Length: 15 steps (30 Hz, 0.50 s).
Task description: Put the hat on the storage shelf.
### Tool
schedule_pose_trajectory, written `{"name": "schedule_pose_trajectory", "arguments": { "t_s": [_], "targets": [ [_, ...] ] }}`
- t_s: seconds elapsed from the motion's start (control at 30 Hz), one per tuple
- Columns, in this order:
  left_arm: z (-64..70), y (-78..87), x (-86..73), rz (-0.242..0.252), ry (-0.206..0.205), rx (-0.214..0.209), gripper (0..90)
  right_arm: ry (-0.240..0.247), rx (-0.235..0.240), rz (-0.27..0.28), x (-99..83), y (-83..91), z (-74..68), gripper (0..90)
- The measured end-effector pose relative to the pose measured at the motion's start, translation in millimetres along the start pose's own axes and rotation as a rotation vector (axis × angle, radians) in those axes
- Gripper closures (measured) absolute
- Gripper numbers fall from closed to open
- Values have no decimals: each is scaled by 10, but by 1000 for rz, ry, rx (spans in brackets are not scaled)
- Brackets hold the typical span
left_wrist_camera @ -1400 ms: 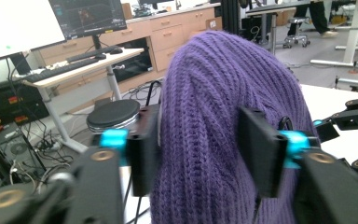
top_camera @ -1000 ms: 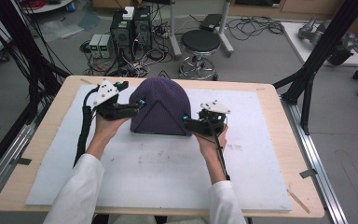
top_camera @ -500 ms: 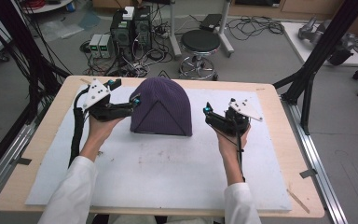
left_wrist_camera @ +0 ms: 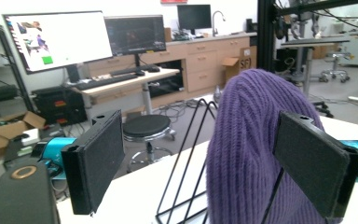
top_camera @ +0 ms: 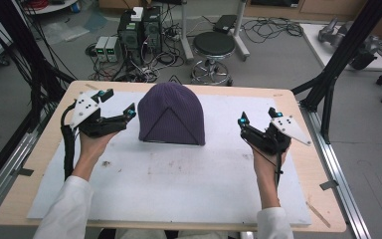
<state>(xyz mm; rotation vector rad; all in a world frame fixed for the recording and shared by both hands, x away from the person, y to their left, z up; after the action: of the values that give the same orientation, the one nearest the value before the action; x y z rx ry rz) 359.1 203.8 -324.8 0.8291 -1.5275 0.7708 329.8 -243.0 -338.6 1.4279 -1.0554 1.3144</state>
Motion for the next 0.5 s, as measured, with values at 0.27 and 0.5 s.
{"name": "schedule_pose_trajectory", "arguments": {
  "t_s": [0.27,0.5],
  "targets": [
    [-36,158,-100,-5,4,31,172,-25,-46,-11,-137,155,179,117],
    [-104,323,-168,19,28,37,173,-59,-71,-16,-245,301,305,117]
  ]
}}
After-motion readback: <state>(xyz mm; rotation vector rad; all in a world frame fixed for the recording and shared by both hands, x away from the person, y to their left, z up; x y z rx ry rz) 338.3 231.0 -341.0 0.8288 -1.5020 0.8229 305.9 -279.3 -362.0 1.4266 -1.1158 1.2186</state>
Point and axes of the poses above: each handheld gripper's, and its own axes: y roughly backward along the jaws, x roughly out of its top, z roughly to its right, the point moved 2 cm from there along -y, roughly forward along the jaws
